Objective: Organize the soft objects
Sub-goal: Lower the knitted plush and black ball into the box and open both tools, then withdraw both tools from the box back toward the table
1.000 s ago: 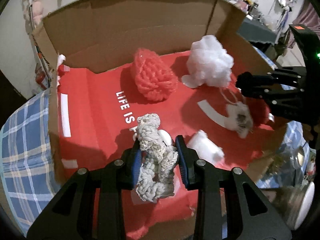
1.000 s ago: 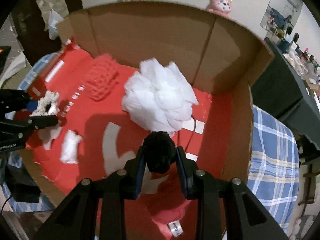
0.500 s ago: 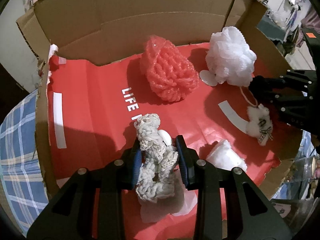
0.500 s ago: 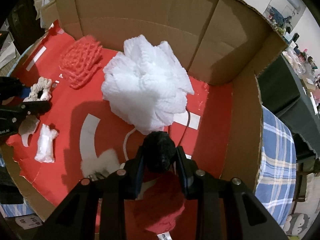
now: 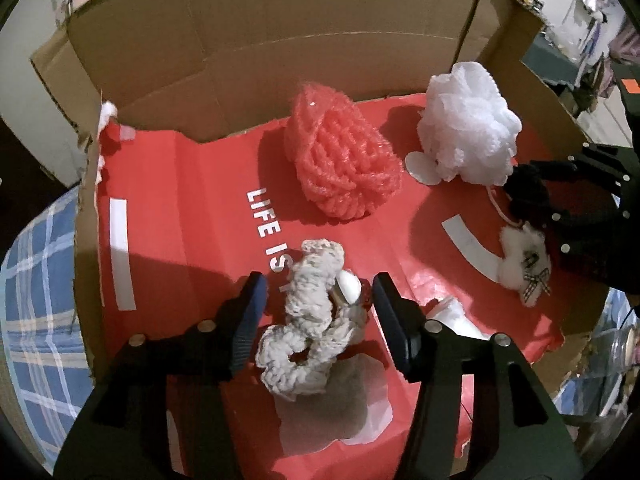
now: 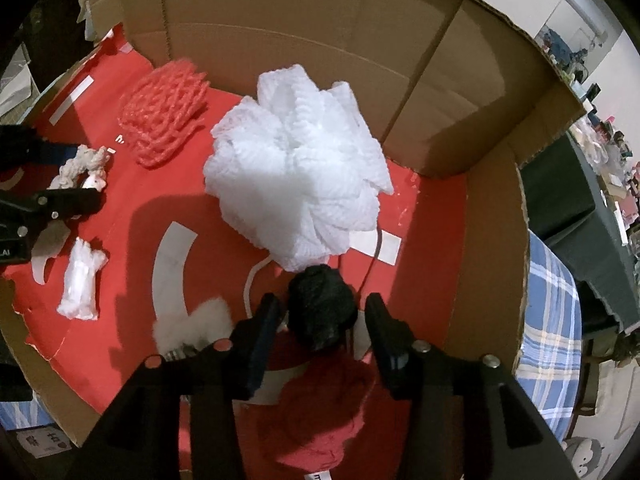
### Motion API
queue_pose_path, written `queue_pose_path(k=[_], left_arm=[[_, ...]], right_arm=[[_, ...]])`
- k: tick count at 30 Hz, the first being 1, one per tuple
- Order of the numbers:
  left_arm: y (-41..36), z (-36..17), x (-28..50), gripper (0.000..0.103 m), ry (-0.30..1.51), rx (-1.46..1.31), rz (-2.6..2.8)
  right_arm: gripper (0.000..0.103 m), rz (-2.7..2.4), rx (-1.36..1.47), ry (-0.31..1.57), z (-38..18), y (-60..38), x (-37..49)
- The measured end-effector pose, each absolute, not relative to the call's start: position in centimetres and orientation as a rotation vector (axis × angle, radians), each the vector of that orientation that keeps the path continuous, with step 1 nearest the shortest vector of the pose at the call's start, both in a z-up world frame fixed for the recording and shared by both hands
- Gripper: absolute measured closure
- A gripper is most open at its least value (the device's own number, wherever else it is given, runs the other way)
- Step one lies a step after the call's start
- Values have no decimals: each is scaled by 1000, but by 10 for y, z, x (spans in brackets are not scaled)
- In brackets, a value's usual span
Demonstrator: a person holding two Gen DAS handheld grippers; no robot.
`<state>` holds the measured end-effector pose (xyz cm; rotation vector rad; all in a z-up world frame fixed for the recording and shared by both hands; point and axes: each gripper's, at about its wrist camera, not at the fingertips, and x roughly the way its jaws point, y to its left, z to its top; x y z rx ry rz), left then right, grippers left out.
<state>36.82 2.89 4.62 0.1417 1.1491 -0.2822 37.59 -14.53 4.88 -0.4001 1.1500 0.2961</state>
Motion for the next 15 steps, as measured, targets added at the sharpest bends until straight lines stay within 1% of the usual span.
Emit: queue_pose_path(k=[3, 6, 7, 9, 12, 14, 15], left_arm=[[27, 51, 365, 43, 1137, 130, -295], [27, 61, 361, 42, 1119, 99, -305], [27, 64, 359, 41, 1111, 93, -306], [26, 76, 352, 33, 1081, 83, -312], [28, 95, 335, 32, 1028, 75, -312], [30, 107, 323, 29, 997, 64, -317], [31, 112, 317, 28, 986, 61, -319]], right_arm=[[49, 298, -390, 1141, 49, -142, 375], [43, 307, -380, 1121, 59, -139, 370], [38, 306, -383, 1109, 64, -139, 367], [35, 306, -386, 1086, 74, -137, 360], [34, 295, -371, 1051, 93, -139, 346], [27, 287, -364, 1025, 104, -142, 335], [25, 277, -358, 1003, 114, -143, 327]])
